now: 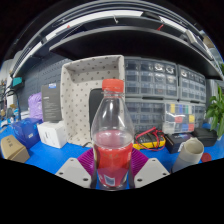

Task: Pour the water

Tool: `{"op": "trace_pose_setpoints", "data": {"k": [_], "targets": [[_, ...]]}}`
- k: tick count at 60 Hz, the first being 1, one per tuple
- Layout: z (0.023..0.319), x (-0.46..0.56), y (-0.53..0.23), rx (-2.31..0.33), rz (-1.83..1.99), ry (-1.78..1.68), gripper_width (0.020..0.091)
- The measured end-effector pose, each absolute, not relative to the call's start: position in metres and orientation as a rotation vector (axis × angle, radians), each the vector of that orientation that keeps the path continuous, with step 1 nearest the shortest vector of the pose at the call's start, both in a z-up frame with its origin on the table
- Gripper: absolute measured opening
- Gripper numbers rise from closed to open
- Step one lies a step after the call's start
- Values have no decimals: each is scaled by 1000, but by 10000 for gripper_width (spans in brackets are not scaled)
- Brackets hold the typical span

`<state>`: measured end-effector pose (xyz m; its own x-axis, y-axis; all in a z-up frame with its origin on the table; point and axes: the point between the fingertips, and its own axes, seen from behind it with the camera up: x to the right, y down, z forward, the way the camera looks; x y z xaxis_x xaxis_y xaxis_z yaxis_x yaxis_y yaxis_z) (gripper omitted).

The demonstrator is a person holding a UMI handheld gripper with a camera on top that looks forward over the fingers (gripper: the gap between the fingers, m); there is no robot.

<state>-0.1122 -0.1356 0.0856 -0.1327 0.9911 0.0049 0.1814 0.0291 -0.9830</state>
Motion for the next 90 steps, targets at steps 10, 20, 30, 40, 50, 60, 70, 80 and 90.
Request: {"op": "trace_pose_setpoints", "data": {"k": [10,20,30,40,50,60,70,80,90], "targets": [[81,-112,-133,-1327,1206,-1486,436],[100,-108,-118,-1630,1388,-1346,437],[139,-107,-96,-1976,1699,-995,436],[164,-110,-66,-2244,1958,-529,436],[163,-114,-58,-2449,2069,-268,437],[162,-117,-57,-2607,2159,-29,437],[155,-115,-61,-2742,2182,177,437],[156,-113,-63,-2755,2186,107,437],[165,-109,-57,-2615,2122,-255,435]]}}
